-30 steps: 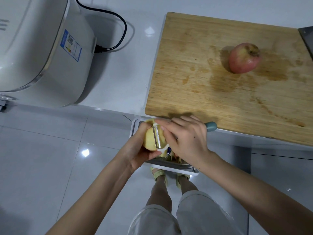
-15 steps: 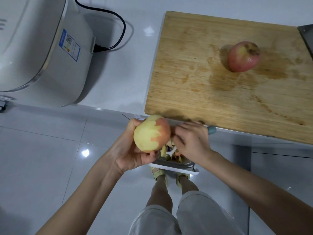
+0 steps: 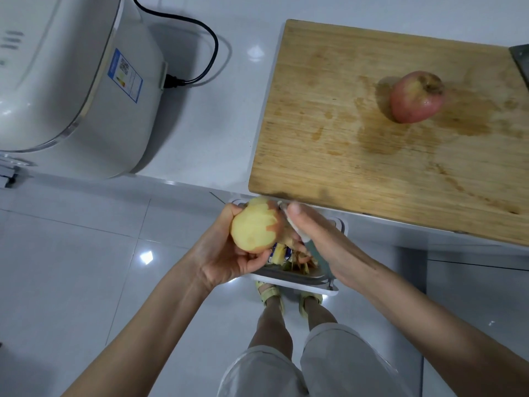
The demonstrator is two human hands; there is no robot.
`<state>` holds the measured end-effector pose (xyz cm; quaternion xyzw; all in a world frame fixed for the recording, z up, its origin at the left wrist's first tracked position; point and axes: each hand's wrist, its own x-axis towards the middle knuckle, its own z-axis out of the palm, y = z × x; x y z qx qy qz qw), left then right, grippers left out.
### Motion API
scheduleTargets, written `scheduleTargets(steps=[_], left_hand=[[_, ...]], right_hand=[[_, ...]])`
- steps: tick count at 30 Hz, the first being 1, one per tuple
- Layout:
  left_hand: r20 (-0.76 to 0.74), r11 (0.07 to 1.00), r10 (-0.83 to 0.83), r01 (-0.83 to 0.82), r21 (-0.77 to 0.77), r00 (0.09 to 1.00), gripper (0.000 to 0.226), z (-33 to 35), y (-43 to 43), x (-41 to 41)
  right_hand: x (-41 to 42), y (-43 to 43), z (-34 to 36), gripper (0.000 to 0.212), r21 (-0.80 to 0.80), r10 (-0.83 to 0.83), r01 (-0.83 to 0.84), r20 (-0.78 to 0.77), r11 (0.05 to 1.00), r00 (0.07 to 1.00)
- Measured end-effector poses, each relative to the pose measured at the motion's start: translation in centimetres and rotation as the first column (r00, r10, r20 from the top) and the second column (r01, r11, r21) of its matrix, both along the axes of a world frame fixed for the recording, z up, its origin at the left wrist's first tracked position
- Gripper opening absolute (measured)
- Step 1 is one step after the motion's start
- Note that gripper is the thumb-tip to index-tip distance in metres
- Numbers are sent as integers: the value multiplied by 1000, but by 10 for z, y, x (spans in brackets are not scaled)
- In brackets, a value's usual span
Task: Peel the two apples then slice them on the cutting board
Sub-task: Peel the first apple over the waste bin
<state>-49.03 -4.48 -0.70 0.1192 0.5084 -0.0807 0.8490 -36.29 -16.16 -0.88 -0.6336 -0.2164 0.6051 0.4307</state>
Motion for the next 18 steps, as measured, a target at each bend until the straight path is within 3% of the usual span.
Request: scheduleTargets(steps=[3,5,11,18], left_hand=[[42,1000,-21,20,14,999,37,0,-3,0],[47,999,-25,24,27,999,35,-1,-2,0],[38,992,-55,50,117,998,31,-6,-3,1],[29,989,-68,64,131,997,48,-7,-2,-2]], right_hand=[[-2,4,-4,69,-22,-67,67,-20,998,998],[-3,4,-4,70,-26,-112,112,-17,993,994],[-7,1,-7,45,-98,-180,186,68,978,981],[1,2,-8,14,-169,-162,162,12,972,987]])
